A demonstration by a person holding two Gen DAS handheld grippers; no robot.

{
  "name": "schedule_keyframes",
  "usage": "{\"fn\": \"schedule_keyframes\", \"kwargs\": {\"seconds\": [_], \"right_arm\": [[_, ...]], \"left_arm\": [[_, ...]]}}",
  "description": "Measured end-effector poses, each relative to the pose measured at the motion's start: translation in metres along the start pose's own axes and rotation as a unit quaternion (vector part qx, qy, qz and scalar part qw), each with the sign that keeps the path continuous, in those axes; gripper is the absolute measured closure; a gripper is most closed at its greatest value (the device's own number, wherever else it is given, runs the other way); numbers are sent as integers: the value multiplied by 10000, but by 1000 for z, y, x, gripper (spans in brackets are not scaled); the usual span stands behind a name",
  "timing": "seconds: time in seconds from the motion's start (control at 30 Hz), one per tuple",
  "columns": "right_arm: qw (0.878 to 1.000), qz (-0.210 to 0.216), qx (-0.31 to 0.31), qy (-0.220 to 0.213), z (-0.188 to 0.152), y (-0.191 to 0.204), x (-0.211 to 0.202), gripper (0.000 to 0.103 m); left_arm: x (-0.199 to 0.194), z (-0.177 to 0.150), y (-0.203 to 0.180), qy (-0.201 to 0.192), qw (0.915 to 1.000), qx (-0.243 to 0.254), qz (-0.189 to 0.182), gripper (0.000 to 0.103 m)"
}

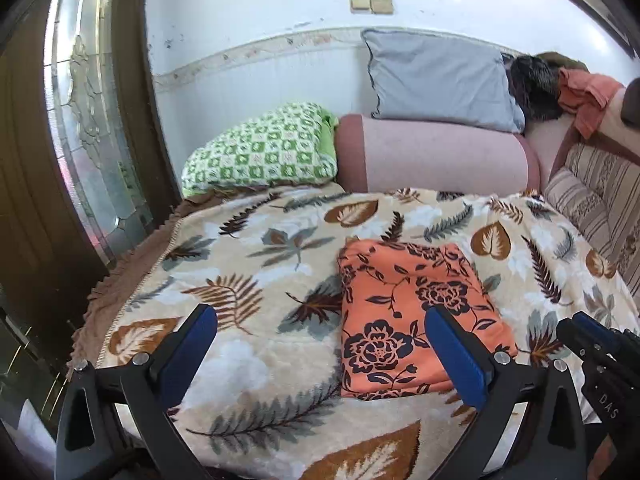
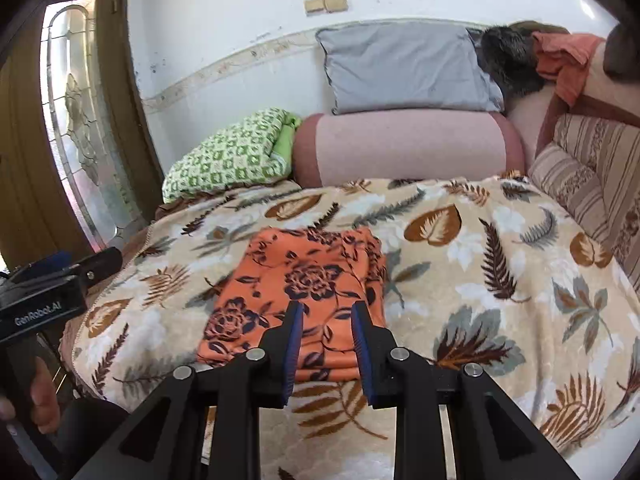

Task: Fold small clothes

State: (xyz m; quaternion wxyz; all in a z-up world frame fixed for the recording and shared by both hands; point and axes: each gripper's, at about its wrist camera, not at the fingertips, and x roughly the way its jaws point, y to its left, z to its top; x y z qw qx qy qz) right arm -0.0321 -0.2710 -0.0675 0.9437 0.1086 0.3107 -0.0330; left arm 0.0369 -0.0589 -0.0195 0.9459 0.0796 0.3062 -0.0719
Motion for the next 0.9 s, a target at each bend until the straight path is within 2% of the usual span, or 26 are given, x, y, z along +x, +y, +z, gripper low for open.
{"fn": "schedule_keyframes", "kwargs": {"seconds": [0.23, 0.33, 0.53, 0.73, 0.83, 0.9], "right_arm": [[9994, 46, -237, -247, 7, 14, -21, 75], [9992, 93, -285, -277, 9, 19, -23, 75], [9986, 197, -361, -321, 13, 24, -23, 75], [9977, 292, -503, -338, 18, 35, -18, 75], [9973, 414, -537, -296, 24, 34, -11, 75], [9979, 398, -444, -263, 32, 23, -4, 75]], "left_arm": [[-28, 9, 13, -269, 9994, -166, 163, 0], [-36, 13, 15, -401, 9985, -160, 339, 0], [-40, 19, 20, -454, 9983, -161, 326, 0], [-39, 21, 20, -607, 9968, -97, 512, 0], [-33, 23, 21, -679, 9969, -93, 373, 0], [-14, 28, 29, -428, 9988, -240, 4, 0]]}}
